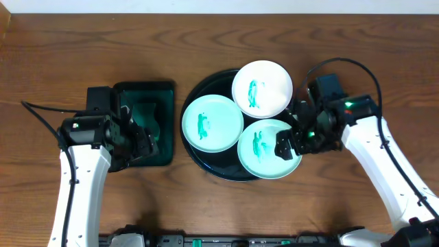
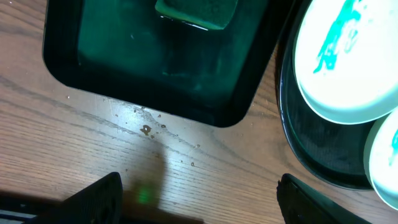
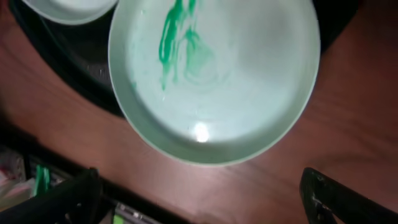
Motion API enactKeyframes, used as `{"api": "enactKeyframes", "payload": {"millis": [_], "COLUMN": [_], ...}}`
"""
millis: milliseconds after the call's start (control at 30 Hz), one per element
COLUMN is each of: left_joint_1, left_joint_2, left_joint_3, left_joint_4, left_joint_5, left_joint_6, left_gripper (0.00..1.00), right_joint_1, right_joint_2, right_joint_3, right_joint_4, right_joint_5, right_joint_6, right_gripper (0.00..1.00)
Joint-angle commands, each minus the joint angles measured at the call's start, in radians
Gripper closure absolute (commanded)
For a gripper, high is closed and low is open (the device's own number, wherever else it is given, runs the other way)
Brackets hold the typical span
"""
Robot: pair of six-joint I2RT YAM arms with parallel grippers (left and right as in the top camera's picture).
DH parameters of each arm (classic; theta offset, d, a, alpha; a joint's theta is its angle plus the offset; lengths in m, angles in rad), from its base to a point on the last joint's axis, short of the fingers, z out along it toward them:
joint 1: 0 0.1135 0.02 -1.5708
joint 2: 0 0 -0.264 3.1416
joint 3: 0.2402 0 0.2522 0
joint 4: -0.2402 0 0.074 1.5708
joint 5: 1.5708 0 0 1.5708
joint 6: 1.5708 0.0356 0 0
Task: Clean dirty plates on tray and stack at the side
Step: 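Move the right gripper to the lower-right plate and grip its rim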
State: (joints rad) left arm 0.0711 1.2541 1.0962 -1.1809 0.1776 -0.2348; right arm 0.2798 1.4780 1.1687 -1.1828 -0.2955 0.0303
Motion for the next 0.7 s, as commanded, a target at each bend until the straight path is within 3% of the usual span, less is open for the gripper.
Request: {"api": "enactKeyframes", "payload": {"millis": [0, 333, 667], "left_joint_1": [0.004, 0.004, 0.004], "left_joint_2": [-0.001, -0.001, -0.001], "left_joint_3": [0.021, 0.021, 0.021], "left_joint_4": [-0.003, -0.004, -0.003], "left_joint_5": [-0.003, -0.003, -0.003], "left_joint_6": [0.013, 0.013, 0.013], "left_gripper": [0.20, 0.20, 0.20], "right_joint_1": [0.027, 0.027, 0.027], "right_joint_2": [-0.008, -0.008, -0.007], "right_joint_3": [0.024, 0.024, 0.021], "right_joint_4": [0.040, 0.140, 0.265], "right_joint_5": [0.037, 0.028, -0.056], "right_joint_6": [0.021, 0.024, 0.119], "right_gripper": [0.01, 0.01, 0.01]}}
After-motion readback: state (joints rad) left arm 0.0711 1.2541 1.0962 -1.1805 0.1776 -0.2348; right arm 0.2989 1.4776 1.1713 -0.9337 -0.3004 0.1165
